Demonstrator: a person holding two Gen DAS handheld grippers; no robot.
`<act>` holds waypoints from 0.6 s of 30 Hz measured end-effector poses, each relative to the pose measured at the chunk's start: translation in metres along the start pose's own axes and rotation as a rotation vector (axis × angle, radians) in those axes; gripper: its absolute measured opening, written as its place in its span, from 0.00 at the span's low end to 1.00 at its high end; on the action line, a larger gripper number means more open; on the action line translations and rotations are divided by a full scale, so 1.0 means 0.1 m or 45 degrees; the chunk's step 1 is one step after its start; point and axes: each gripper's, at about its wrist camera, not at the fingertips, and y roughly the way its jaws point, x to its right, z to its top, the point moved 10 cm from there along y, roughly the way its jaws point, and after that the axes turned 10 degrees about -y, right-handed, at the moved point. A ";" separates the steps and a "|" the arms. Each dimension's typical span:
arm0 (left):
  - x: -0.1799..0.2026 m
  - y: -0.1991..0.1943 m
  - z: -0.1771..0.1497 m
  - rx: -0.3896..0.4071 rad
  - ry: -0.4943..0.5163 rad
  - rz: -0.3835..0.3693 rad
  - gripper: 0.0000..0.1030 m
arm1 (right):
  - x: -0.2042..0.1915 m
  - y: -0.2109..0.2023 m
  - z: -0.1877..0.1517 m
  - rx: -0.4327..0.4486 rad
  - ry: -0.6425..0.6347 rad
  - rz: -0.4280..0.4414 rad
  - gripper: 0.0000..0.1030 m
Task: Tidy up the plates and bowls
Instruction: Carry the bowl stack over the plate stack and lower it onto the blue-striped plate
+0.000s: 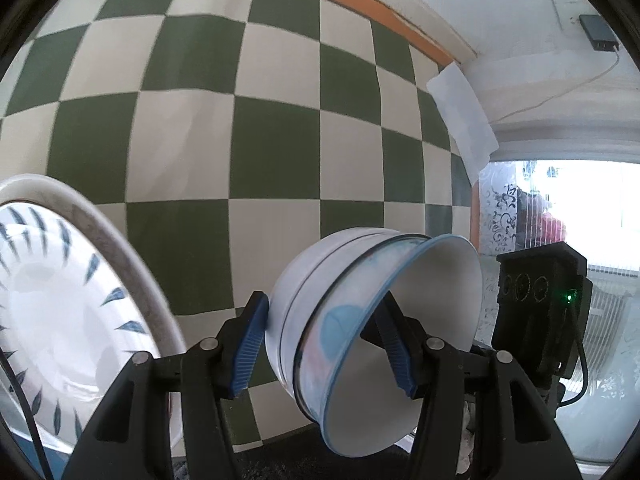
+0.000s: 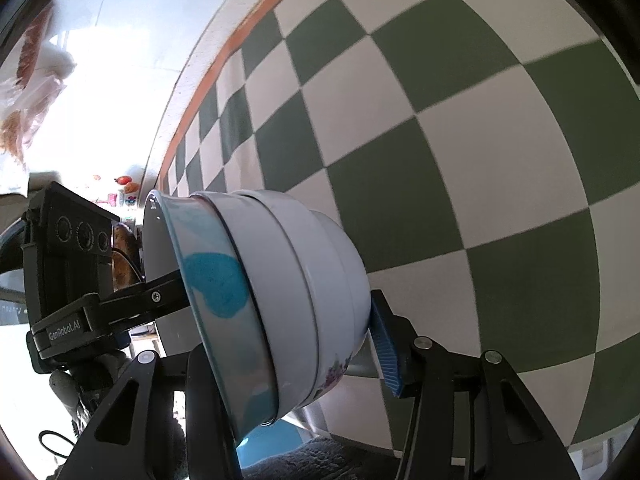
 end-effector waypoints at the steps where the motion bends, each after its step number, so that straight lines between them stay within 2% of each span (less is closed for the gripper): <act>1: 0.00 -0.05 0.00 0.005 -0.005 -0.001 0.50 | -0.05 0.00 0.01 -0.004 -0.014 0.000 0.49; 8: -0.14 -0.38 0.06 0.067 -0.039 0.013 0.50 | -0.43 0.01 0.05 -0.035 -0.083 0.022 0.49; 18: -0.69 -0.88 0.10 0.182 -0.172 -0.003 0.50 | -1.06 0.32 0.06 -0.132 -0.223 0.051 0.49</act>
